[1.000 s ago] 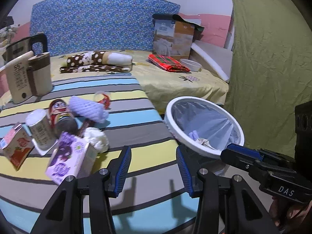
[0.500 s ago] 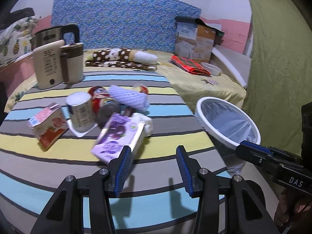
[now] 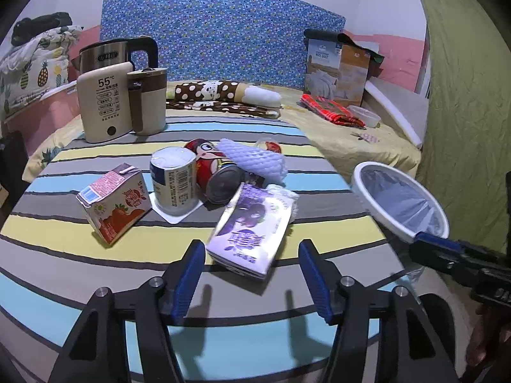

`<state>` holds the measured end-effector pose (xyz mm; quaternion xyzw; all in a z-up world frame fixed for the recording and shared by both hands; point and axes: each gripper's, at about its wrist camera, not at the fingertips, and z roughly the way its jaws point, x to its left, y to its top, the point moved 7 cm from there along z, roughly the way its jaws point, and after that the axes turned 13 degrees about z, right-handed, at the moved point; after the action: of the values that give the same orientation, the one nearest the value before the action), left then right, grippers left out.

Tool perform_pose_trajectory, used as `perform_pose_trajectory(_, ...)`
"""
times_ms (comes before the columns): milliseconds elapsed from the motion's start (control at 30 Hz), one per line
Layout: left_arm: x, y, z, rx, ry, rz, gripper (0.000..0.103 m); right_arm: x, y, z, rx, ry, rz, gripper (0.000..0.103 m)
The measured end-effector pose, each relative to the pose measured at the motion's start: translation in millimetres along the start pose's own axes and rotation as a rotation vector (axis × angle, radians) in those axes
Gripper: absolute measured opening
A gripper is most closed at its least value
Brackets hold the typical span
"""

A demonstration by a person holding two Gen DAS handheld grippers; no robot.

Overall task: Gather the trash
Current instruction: 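Move both tools back over the table toward the remaining items, then grasp the purple juice carton with the left tool while the right tool grasps the white tissue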

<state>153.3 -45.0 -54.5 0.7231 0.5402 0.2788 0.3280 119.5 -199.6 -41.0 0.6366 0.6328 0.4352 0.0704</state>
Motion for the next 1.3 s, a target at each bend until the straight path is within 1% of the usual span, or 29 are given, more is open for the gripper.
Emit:
perform_pose_trajectory(67, 0, -1, 5, 0.01, -0.007, 0.011, 0.063, 1, 1, 1, 0.0, -0.006, -0.004, 0.045)
perform_pose_trajectory(333, 2, -5, 27, 0.044, -0.03, 0.036, 0.063, 4, 2, 9, 0.015, -0.019, -0.021, 0.046)
perform_pose_trajectory(600, 4, -8, 44, 0.083, -0.051, 0.023, 0.063, 6, 3, 17, 0.028, -0.027, -0.033, 0.046)
perform_pose_trajectory(633, 4, -10, 45, 0.086, -0.054, 0.021, 0.059, 7, 3, 18, 0.028, -0.028, -0.034, 0.046)
perform_pose_trajectory(767, 6, -11, 40, 0.068, -0.058, -0.007, 0.058, 7, 5, 21, 0.033, -0.036, -0.034, 0.046)
perform_pose_trajectory(1000, 25, -14, 25, 0.035, 0.015, -0.057, 0.058, 12, 7, 31, 0.048, -0.037, -0.04, 0.046)
perform_pose_trajectory(1300, 54, -18, 22, 0.048, 0.116, -0.11, 0.058, 26, 18, 56, 0.072, -0.043, -0.065, 0.046)
